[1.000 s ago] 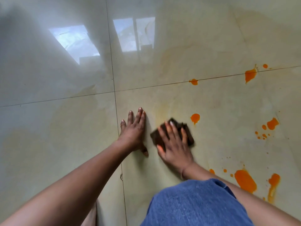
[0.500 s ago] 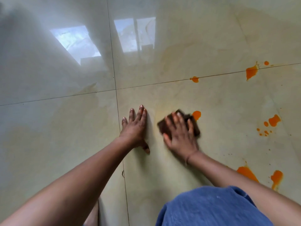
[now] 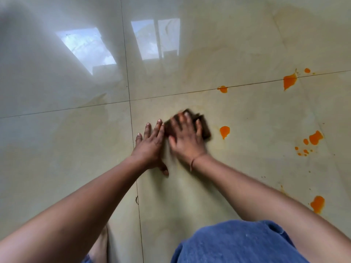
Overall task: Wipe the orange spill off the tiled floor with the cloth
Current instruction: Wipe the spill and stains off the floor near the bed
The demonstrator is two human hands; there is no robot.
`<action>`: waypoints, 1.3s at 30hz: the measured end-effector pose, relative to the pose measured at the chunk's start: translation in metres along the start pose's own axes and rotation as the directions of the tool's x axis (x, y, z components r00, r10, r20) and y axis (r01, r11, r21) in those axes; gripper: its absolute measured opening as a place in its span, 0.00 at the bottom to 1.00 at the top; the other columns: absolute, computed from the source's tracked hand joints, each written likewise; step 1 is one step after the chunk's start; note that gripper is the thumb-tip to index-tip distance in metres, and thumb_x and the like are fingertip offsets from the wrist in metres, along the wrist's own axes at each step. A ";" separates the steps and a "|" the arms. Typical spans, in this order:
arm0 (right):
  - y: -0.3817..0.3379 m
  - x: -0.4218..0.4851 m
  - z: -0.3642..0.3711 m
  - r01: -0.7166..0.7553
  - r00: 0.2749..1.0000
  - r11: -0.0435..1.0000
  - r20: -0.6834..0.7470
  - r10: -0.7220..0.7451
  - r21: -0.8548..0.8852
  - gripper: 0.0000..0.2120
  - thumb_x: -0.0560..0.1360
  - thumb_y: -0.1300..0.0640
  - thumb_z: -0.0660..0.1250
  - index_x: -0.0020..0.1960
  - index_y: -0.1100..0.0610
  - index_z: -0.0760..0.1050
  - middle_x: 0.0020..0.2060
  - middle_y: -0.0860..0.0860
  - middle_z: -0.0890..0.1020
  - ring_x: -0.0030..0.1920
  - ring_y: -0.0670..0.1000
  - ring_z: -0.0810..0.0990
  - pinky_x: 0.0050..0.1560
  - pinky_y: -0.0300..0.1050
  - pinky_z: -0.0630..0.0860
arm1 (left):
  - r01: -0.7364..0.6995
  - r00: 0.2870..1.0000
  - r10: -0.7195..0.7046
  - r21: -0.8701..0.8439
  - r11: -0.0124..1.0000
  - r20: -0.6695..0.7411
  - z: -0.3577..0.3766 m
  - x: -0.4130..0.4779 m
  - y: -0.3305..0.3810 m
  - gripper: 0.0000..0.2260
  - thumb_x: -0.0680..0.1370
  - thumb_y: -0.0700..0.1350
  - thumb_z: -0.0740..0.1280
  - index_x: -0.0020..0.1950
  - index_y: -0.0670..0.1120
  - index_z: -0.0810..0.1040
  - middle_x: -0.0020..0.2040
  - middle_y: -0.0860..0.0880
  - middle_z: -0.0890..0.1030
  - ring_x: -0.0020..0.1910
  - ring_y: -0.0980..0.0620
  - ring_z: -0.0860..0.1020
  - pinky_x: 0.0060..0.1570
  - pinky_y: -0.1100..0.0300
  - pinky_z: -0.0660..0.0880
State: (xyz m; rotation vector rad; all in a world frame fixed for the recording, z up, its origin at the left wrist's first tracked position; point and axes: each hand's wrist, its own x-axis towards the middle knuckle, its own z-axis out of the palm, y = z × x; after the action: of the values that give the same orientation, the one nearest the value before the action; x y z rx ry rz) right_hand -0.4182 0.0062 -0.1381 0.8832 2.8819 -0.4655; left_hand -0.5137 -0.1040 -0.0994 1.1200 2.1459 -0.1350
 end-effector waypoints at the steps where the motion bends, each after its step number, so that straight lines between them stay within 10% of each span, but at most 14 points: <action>1: -0.001 -0.026 0.006 0.118 0.993 0.993 0.008 -0.118 -0.008 0.32 0.74 0.44 0.54 0.77 0.51 0.60 0.77 0.55 0.59 0.77 0.54 0.53 0.73 0.63 0.51 | -0.005 1.000 0.005 -0.004 1.000 -0.012 0.000 -0.001 -0.001 0.70 0.54 0.60 0.81 0.77 0.45 0.33 0.77 0.51 0.31 0.76 0.43 0.34 0.73 0.39 0.46; 4: 0.033 -0.069 0.012 0.361 0.932 0.930 0.060 -0.358 -0.068 0.32 0.71 0.42 0.55 0.74 0.51 0.66 0.74 0.55 0.65 0.75 0.54 0.60 0.70 0.62 0.58 | -0.013 1.000 0.012 -0.019 1.000 -0.026 0.001 -0.004 -0.004 0.70 0.54 0.60 0.81 0.77 0.44 0.33 0.77 0.50 0.32 0.76 0.44 0.34 0.74 0.41 0.45; 9: 0.024 0.004 0.000 -0.052 0.999 0.998 -0.014 0.052 -0.019 0.32 0.74 0.43 0.55 0.77 0.51 0.59 0.77 0.55 0.57 0.77 0.55 0.52 0.73 0.64 0.49 | -0.014 1.000 0.013 -0.018 1.000 -0.021 0.003 -0.002 -0.004 0.71 0.53 0.61 0.81 0.77 0.45 0.33 0.77 0.51 0.31 0.76 0.44 0.33 0.74 0.41 0.44; 15: 0.044 -0.085 0.013 0.431 0.902 0.897 0.022 -0.431 -0.103 0.32 0.71 0.41 0.57 0.74 0.50 0.65 0.74 0.54 0.65 0.75 0.53 0.60 0.70 0.60 0.58 | -0.012 1.000 0.012 -0.007 1.000 -0.018 0.000 -0.003 -0.002 0.70 0.54 0.60 0.81 0.77 0.44 0.33 0.77 0.50 0.31 0.76 0.43 0.34 0.73 0.39 0.44; 20: 0.020 -0.014 0.004 -0.009 0.998 0.999 -0.067 0.006 -0.048 0.33 0.72 0.41 0.52 0.74 0.52 0.65 0.74 0.56 0.65 0.75 0.57 0.61 0.70 0.67 0.57 | -0.014 1.000 0.014 -0.015 1.000 -0.017 0.002 -0.002 -0.004 0.71 0.52 0.61 0.81 0.77 0.45 0.33 0.77 0.51 0.31 0.76 0.43 0.34 0.73 0.40 0.44; 26: 0.041 -0.092 0.016 0.384 0.923 0.916 0.008 -0.386 -0.114 0.32 0.72 0.41 0.57 0.74 0.50 0.65 0.75 0.54 0.64 0.76 0.53 0.59 0.70 0.60 0.58 | -0.008 1.000 0.008 0.004 1.000 -0.010 0.000 -0.002 -0.001 0.70 0.55 0.59 0.81 0.77 0.44 0.32 0.77 0.49 0.31 0.76 0.42 0.34 0.73 0.39 0.45; 31: 0.033 -0.035 0.011 -0.037 0.992 0.997 -0.124 0.029 -0.068 0.32 0.72 0.41 0.54 0.74 0.52 0.65 0.74 0.56 0.65 0.74 0.56 0.62 0.69 0.64 0.57 | -0.005 1.000 0.005 -0.001 1.000 0.012 0.000 -0.002 -0.001 0.72 0.53 0.60 0.82 0.76 0.44 0.31 0.76 0.49 0.29 0.75 0.42 0.32 0.73 0.38 0.43; 36: 0.044 -0.109 0.017 0.252 0.967 0.963 -0.014 -0.255 -0.097 0.32 0.72 0.41 0.57 0.75 0.50 0.64 0.75 0.55 0.64 0.75 0.54 0.61 0.69 0.62 0.58 | 0.030 0.999 -0.030 0.016 0.999 0.044 -0.004 -0.004 0.006 0.72 0.53 0.58 0.82 0.76 0.44 0.30 0.76 0.49 0.29 0.75 0.40 0.32 0.73 0.37 0.45; 39: 0.075 -0.075 0.007 -0.025 0.996 0.998 -0.090 0.020 -0.057 0.33 0.73 0.41 0.53 0.75 0.51 0.63 0.75 0.55 0.63 0.75 0.54 0.59 0.71 0.63 0.58 | 0.048 0.997 -0.050 0.027 0.998 0.065 -0.006 -0.003 0.011 0.71 0.54 0.55 0.83 0.76 0.43 0.30 0.76 0.48 0.28 0.75 0.40 0.33 0.72 0.36 0.46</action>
State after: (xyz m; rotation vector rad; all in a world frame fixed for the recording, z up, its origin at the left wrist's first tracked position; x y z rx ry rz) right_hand -0.3136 0.0230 -0.1516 0.9497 2.9458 -0.3463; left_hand -0.5075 -0.0973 -0.0903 1.0629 2.1190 -0.2192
